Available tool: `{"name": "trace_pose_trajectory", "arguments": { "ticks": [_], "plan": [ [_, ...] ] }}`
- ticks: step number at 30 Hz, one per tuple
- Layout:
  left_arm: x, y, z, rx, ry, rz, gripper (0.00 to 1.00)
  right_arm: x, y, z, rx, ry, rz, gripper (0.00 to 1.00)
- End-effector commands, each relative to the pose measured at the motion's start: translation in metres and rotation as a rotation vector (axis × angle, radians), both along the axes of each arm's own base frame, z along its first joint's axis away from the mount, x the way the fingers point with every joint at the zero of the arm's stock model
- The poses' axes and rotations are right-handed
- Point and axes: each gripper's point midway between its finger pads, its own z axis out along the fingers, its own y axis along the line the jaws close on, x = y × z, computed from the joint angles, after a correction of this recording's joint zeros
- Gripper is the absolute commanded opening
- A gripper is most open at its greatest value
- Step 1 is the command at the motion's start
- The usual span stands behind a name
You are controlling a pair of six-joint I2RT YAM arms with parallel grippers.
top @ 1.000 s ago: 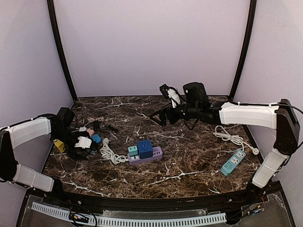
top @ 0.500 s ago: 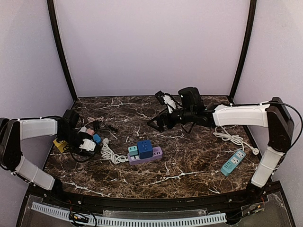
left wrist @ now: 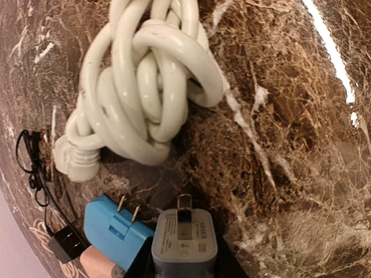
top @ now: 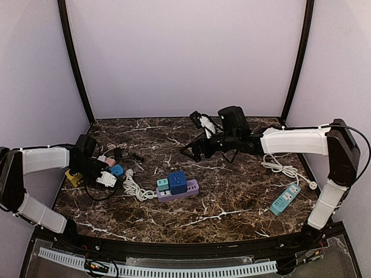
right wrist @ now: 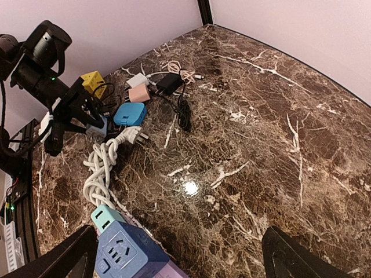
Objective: Insert the plug
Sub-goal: Pick up the plug from the center of the board, then adjust the plug.
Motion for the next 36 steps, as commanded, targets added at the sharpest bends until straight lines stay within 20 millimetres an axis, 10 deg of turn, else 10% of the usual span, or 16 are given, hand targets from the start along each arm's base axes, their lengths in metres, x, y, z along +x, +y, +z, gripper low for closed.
{"name": "trace_pose_trajectory", "arguments": {
  "ticks": [1,6,10,17,36],
  "plan": [
    [0.016,-0.013,0.047,-0.048,-0.158,-0.012,0.01,0.008,0.002,0.037,0.04,-0.027,-0.046,0.99],
    [0.034,-0.056,0.155,-0.298,-0.454,-0.016,0.01,0.013,0.012,0.071,0.075,0.032,-0.057,0.98],
    [-0.006,-0.091,0.2,-0.478,-0.617,-0.217,0.01,0.01,0.03,0.095,0.163,0.115,-0.023,0.93],
    [-0.025,-0.115,0.215,-0.444,-1.056,-0.508,0.01,-0.03,0.085,0.113,0.16,0.094,0.117,0.9],
    [-0.013,-0.131,0.211,-0.479,-0.952,-0.322,0.01,-0.064,0.165,0.069,0.139,-0.023,0.149,0.93]
  ]
}}
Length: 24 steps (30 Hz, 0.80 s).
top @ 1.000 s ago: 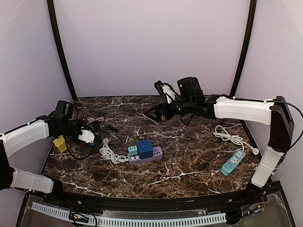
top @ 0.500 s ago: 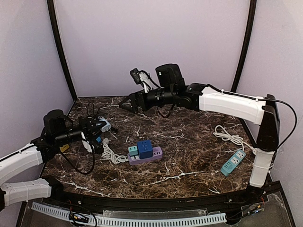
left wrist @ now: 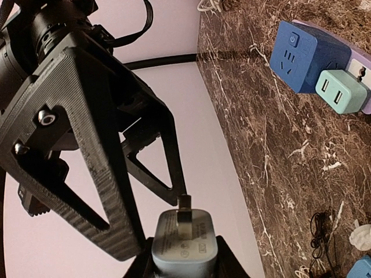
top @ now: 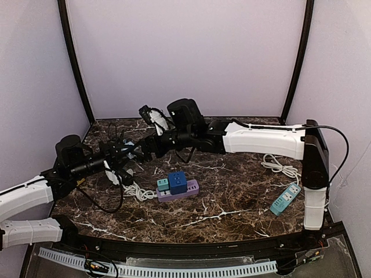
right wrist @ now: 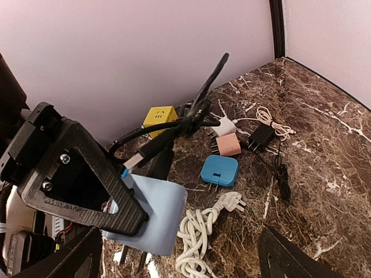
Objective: Insert the plug
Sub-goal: Adjust the plug.
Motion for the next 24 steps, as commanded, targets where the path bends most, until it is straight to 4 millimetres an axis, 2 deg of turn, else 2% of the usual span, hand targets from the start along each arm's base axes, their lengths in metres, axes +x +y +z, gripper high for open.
{"name": "trace_pose_trajectory", "arguments": {
  "ticks": [1,9,13,14,18,22,23,24],
  "plan": [
    [0.011,0.001,0.014,-0.043,0.006,0.058,0.01,0.001,0.021,0.006,0.065,-0.059,0.01,0.93],
    [0.017,0.0,0.017,-0.068,0.043,0.079,0.01,0.006,0.032,0.002,0.078,-0.079,0.014,0.91],
    [0.014,-0.002,0.016,-0.072,0.047,0.063,0.01,0.011,0.04,-0.001,0.08,-0.088,0.008,0.85],
    [0.013,-0.003,0.017,-0.073,0.045,0.06,0.01,0.013,0.042,-0.001,0.081,-0.095,0.005,0.8],
    [0.012,-0.003,0.017,-0.074,0.052,0.058,0.01,0.017,0.044,0.002,0.091,-0.115,-0.001,0.49],
    [0.01,-0.005,0.017,-0.08,0.063,0.054,0.01,0.017,0.042,0.001,0.089,-0.122,0.004,0.29],
    [0.009,-0.005,0.016,-0.081,0.067,0.054,0.01,0.018,0.041,0.001,0.089,-0.124,0.002,0.21],
    [0.009,-0.005,0.016,-0.082,0.07,0.054,0.01,0.019,0.04,0.002,0.089,-0.129,-0.007,0.06]
  ]
}}
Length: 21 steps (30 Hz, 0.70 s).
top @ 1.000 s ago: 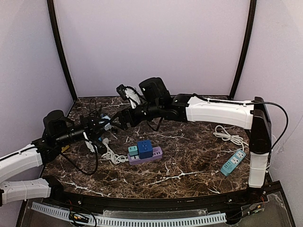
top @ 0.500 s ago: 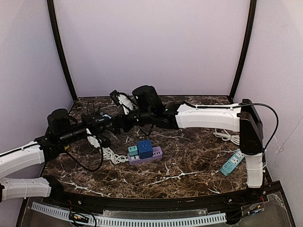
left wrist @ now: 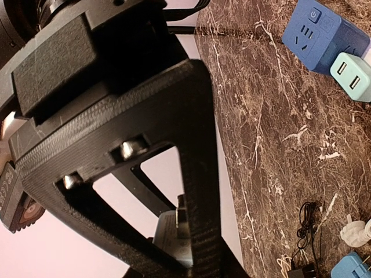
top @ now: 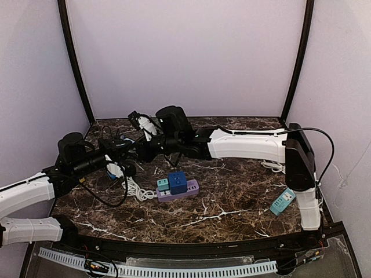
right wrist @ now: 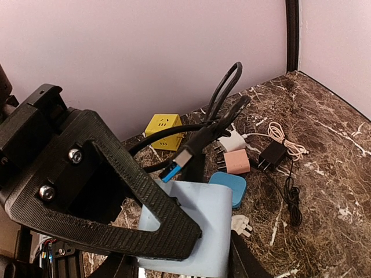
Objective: Insert the plug
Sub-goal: Adjust the plug.
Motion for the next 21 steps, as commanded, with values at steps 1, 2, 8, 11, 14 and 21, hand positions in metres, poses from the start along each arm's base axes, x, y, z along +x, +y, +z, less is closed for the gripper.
{"name": "trace_pose_trajectory", "arguments": {
  "ticks": [1,2,8,11,14,21],
  "plan": [
    [-0.013,-0.014,0.018,-0.045,-0.017,-0.086,0.01,0.013,0.0,0.019,0.061,-0.061,-0.043,0.0],
    [-0.013,-0.014,0.018,-0.047,-0.013,-0.083,0.01,0.013,-0.002,0.021,0.064,-0.071,-0.046,0.0],
    [-0.012,-0.01,0.034,-0.193,0.145,-0.024,0.96,0.02,-0.023,0.035,0.069,-0.164,-0.108,0.0],
    [-0.025,-0.007,0.035,-0.318,0.471,0.031,0.99,0.032,-0.044,0.048,0.075,-0.255,-0.192,0.0],
    [-0.04,-0.013,0.058,-0.587,0.887,0.096,0.93,0.038,-0.066,0.062,0.102,-0.385,-0.27,0.0],
    [-0.047,-0.03,0.06,-0.998,1.577,0.275,0.6,0.038,-0.1,0.087,0.171,-0.58,-0.384,0.0]
  ]
}}
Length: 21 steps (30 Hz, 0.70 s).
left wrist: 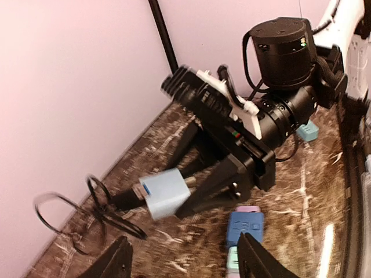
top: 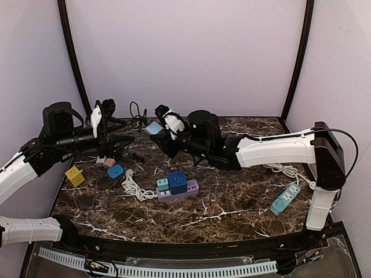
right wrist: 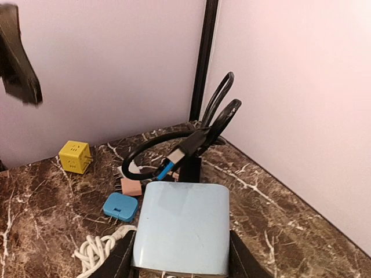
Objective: Insert the plug
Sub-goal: Adjust the plug.
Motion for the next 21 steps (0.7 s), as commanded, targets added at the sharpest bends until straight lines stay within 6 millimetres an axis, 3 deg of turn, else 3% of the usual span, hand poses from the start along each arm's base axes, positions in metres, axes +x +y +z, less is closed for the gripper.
{"name": "trace_pose_trajectory", "arguments": {
  "ticks": [1,5,9,12,17,21],
  "plan": [
    [-0.009,-0.013,-0.028,-0.265,0.679,0.073,0.58,0.002,-0.022,0.066,0.163,-0.244,-0.091,0.0],
    [0.005,-0.024,-0.008,-0.404,0.78,0.067,0.6,-0.011,-0.021,0.079,0.194,-0.33,-0.091,0.0],
    [0.018,-0.03,-0.006,-0.479,0.857,0.094,0.72,-0.024,-0.017,0.087,0.23,-0.369,-0.068,0.0],
    [0.03,-0.031,0.004,-0.529,0.854,0.117,0.75,-0.03,-0.01,0.086,0.237,-0.367,-0.043,0.0],
    [0.052,-0.027,0.017,-0.59,0.83,0.139,0.73,-0.038,-0.004,0.083,0.247,-0.35,-0.009,0.0],
    [0.052,-0.029,0.029,-0.603,0.799,0.097,0.68,-0.039,0.0,0.082,0.252,-0.339,0.006,0.0]
  ]
}}
